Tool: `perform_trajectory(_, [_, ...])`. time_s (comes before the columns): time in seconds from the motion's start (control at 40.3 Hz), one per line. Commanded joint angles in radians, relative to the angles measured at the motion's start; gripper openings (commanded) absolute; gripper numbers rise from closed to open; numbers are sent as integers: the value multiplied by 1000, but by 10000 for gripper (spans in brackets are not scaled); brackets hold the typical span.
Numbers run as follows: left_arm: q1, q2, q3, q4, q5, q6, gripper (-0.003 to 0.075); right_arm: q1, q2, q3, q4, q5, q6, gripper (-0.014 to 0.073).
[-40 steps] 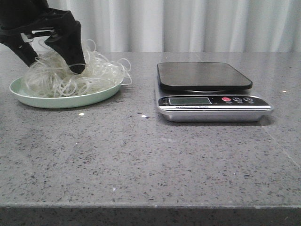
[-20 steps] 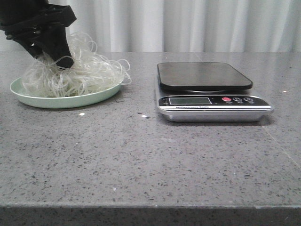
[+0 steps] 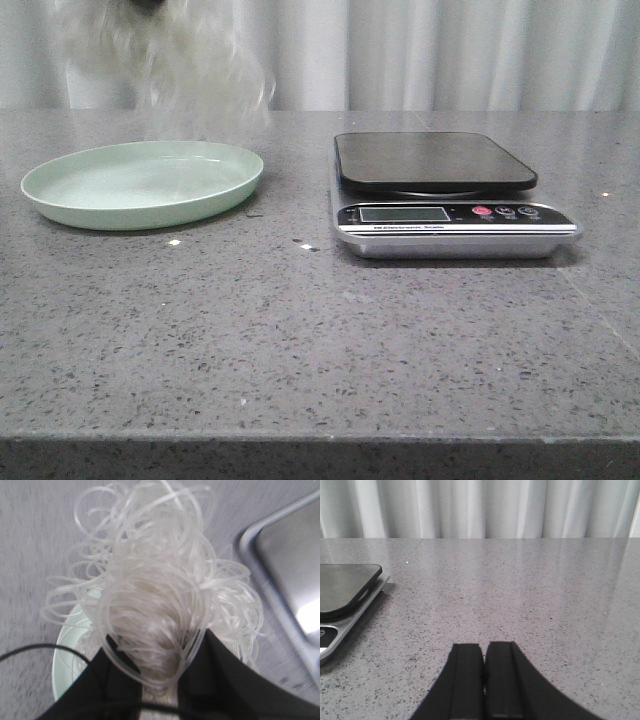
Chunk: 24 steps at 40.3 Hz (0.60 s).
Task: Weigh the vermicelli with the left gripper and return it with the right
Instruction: 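Lift the vermicelli with the left gripper and carry it over the scale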
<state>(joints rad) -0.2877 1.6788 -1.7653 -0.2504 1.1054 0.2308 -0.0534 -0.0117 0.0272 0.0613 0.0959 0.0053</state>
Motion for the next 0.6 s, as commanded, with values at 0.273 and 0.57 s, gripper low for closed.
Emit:
perform_trajectory(0.273, [-191, -36, -172, -243, -170, 6, 137, 1, -15, -7, -5, -77, -5, 151])
perform_trajectory(0.57, [-351, 98, -172, -182, -208, 6, 137, 1, -15, -7, -4, -84, -5, 151])
